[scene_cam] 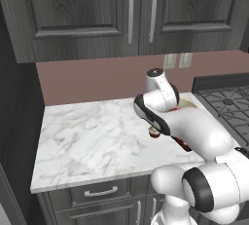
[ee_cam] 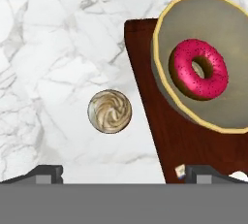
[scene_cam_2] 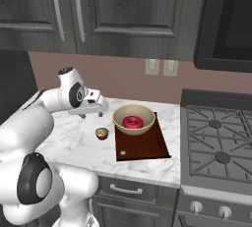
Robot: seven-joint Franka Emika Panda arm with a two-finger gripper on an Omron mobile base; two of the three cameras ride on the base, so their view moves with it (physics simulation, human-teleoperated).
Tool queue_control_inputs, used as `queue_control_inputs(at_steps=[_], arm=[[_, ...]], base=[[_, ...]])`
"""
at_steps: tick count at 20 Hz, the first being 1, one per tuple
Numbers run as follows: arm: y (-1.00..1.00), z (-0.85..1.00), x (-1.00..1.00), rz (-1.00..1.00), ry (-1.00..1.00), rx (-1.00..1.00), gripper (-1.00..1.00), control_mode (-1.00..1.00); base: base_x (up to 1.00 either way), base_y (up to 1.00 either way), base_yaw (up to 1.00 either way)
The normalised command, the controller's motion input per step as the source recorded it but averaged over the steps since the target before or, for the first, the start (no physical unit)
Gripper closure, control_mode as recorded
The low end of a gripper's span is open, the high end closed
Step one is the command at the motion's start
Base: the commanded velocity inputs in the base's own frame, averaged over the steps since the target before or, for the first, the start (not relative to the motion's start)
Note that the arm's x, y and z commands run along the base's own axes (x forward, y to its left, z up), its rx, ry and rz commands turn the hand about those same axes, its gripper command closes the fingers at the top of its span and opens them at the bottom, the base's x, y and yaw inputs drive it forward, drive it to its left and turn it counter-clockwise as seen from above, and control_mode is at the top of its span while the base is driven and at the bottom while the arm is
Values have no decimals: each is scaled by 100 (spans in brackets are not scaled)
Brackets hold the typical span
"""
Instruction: Place the bowl with donut and the cupcake onto the tray.
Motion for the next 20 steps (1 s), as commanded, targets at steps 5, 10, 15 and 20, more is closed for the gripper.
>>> queue_control_inputs(at_steps=[5,10,15,20], arm=[[-7,-20,-16,0,0,4,-100,-100],[0,-13,-4,0,0,2,-100,-100],[0,-9,0,0,0,1,-100,-100],[0,-10,11,0,0,1,-100,-100]], base=[[0,0,0],[0,0,0],[0,0,0],[0,0,0]])
